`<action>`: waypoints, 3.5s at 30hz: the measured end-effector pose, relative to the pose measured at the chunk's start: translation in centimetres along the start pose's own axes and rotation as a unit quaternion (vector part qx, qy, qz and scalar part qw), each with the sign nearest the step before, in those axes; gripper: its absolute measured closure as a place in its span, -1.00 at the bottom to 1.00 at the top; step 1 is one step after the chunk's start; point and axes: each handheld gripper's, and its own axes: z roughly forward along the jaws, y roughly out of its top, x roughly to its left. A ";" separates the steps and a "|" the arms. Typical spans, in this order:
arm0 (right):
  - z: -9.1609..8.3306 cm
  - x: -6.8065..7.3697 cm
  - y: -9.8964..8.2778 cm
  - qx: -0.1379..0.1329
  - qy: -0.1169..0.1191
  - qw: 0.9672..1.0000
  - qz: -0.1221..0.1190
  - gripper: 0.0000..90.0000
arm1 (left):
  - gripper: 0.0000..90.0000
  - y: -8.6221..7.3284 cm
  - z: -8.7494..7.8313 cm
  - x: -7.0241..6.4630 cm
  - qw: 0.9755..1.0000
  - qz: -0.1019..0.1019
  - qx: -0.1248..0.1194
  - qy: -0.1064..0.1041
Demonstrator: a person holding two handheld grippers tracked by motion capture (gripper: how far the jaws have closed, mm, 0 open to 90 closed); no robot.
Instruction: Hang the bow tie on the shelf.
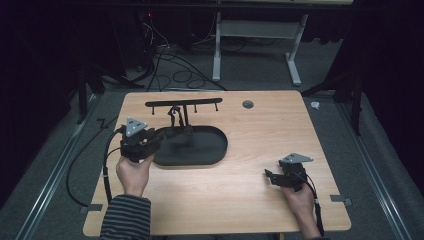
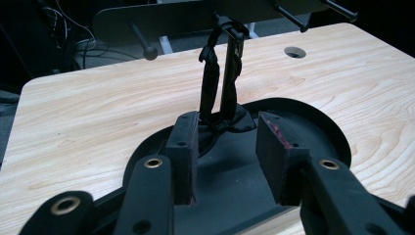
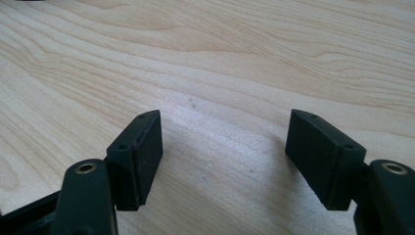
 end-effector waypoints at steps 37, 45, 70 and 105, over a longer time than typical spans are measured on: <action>0.0 0.0 0.0 0.000 0.000 1.000 0.001 -0.30 | 0.29 -2.3 -1.1 -0.5 1.000 -0.010 -0.002 -0.004; 0.0 0.0 0.0 0.000 0.000 1.000 0.000 -0.30 | 0.29 -3.0 -1.1 -0.4 1.000 -0.019 0.002 -0.007; 0.0 0.0 0.0 0.001 0.000 1.000 0.001 -0.30 | 0.26 -4.5 -1.5 0.0 0.999 -0.032 0.008 -0.006; 0.0 0.0 0.0 0.001 0.000 1.000 0.000 -0.30 | 0.25 -6.9 -1.3 0.6 0.998 -0.059 0.026 -0.006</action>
